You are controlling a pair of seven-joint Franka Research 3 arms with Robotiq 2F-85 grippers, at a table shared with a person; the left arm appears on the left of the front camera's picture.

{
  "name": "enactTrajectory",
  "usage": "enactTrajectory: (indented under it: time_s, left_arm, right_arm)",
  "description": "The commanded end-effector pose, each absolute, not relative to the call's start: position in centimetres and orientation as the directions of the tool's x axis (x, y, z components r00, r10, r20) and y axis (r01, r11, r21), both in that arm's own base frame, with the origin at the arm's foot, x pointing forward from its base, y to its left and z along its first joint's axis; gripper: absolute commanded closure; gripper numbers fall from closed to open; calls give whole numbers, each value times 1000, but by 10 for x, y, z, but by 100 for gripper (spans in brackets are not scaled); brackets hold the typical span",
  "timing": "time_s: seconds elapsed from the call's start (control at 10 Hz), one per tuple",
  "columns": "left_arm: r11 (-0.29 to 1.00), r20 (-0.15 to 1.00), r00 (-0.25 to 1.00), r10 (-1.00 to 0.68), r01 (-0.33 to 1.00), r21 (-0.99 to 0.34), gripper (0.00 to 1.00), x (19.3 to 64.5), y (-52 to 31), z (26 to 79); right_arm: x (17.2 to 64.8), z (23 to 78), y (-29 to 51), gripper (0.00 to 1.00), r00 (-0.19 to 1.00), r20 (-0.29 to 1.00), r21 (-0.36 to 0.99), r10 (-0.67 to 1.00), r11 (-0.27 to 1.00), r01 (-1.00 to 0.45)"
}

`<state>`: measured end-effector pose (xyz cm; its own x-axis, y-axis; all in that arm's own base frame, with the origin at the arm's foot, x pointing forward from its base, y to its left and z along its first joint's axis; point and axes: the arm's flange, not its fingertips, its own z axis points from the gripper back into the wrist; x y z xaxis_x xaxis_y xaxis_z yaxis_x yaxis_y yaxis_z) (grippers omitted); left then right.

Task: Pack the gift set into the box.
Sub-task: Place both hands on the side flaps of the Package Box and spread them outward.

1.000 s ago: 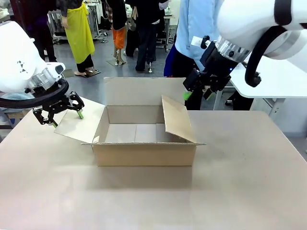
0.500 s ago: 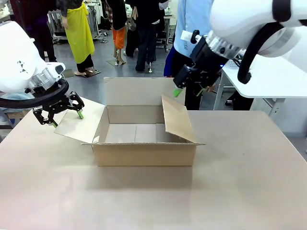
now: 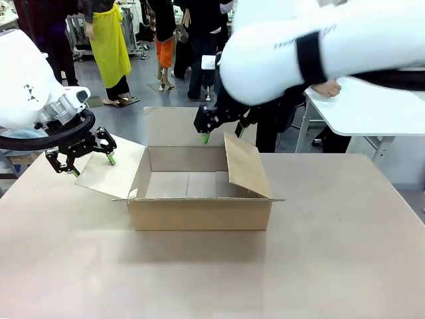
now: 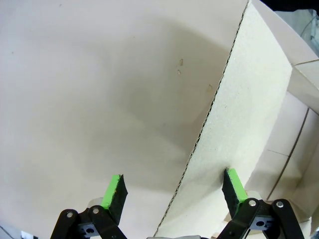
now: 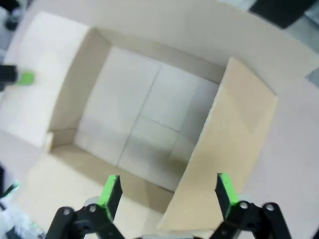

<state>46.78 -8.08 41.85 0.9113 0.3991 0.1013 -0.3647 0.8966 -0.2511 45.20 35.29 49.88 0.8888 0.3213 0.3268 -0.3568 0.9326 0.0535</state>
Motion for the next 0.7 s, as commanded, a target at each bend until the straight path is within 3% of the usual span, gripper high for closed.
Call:
enactTrajectory:
  time_s: [0.0,0.4,0.6]
  left_arm:
    - [895,115,904,411,-377,-237,0,468,-81,420]
    - [895,115,904,411,-377,-237,0,468,-81,420]
    - [895,115,904,411,-377,-237,0,468,-81,420]
  right_arm:
    - [472,483,387,0,931,261,-70,253,967,-243]
    - [490,422,390,0,967,241,-237,86,971,-28]
    - [496,430,369,0,949,314,-316,20,945,85]
